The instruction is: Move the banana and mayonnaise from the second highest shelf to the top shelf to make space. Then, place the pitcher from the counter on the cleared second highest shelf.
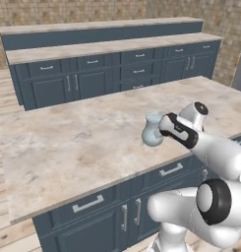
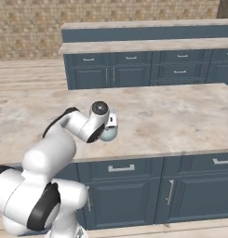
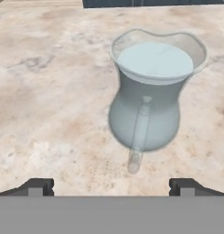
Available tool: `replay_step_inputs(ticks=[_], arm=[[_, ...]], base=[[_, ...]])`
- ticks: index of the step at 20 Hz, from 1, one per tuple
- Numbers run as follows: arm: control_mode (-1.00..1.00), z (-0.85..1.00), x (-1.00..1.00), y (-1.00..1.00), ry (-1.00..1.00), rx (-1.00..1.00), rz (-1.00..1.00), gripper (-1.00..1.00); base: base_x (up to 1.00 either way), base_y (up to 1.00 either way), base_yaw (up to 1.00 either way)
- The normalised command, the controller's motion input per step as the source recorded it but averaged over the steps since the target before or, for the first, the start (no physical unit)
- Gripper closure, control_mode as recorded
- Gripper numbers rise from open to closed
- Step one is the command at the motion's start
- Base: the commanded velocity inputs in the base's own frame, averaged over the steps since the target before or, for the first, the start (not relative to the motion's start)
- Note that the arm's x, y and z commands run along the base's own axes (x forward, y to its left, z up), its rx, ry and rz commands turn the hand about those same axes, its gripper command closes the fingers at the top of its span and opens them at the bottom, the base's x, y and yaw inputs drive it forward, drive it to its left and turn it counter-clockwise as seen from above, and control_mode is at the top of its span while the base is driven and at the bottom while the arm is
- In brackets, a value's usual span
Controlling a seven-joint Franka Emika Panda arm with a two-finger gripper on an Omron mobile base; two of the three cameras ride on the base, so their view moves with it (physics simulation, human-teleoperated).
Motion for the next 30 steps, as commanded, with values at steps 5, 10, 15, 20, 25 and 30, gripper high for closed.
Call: replay_step_inputs(ticks=[5, 10, 15, 20, 25, 30], arm=[[-1.0, -0.22, 0.13, 0.0, 0.0, 0.0, 0.0, -1.0], [-1.0, -0.24, 0.14, 0.0, 0.0, 0.0, 0.0, -1.0], [-1.0, -0.19, 0.19, 0.0, 0.0, 0.0, 0.0, -1.0], [-1.0, -0.11, 0.17, -0.02, 0.0, 0.01, 0.0, -1.0], [-1.0, -0.07, 0.15, -0.05, 0.0, 0.02, 0.0, -1.0], [-1.0, -0.07, 0.19, -0.1, 0.0, 0.04, 0.0, -1.0]], base=[[0.0, 0.0, 0.0], [0.0, 0.0, 0.0], [0.0, 0.0, 0.0], [0.0, 0.0, 0.0], [0.0, 0.0, 0.0], [0.0, 0.0, 0.0]])
